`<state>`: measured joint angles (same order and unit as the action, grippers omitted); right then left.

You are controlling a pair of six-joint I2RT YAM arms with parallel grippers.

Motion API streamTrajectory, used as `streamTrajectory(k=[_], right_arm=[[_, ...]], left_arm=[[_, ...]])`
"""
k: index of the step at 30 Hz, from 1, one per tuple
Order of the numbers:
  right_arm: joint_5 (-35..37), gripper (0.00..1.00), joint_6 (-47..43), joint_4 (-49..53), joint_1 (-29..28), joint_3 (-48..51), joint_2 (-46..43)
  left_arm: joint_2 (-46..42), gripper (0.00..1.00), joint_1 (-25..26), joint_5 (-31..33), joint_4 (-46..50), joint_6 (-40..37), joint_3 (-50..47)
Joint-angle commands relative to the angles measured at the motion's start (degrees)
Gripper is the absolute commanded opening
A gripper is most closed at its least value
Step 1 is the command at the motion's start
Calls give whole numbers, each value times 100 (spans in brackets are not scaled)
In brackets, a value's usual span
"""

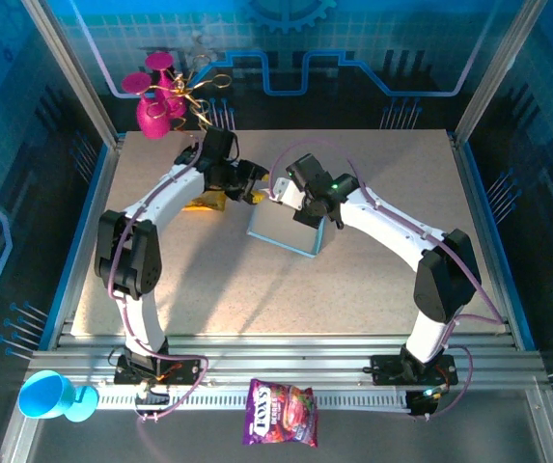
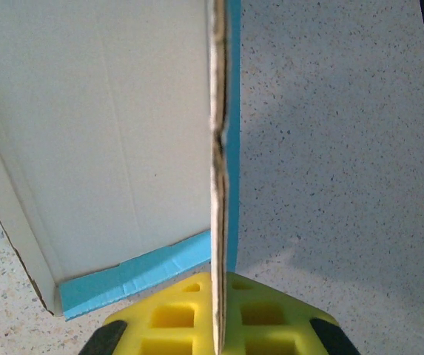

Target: Fold the paper box

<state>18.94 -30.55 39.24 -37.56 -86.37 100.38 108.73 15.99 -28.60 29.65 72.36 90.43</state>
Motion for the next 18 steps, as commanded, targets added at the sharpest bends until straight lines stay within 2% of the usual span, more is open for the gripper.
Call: streamTrajectory(k=[1,8,11,18], right_arm=[[11,0,-74,-121,-88,-143,-67],[-45,0,-212,-186,20,29,-350],[-215,0,-314,-181,55,32,-524],[-306,0,-369,-88,65,-126,-537]], left_arm=[[-216,46,15,-246,-70,148,-78],[-766,53,-283,101,683,-261,189],[-923,54,-431,36,652,-203,157],[-595,54,-486,49,751,-232,954]])
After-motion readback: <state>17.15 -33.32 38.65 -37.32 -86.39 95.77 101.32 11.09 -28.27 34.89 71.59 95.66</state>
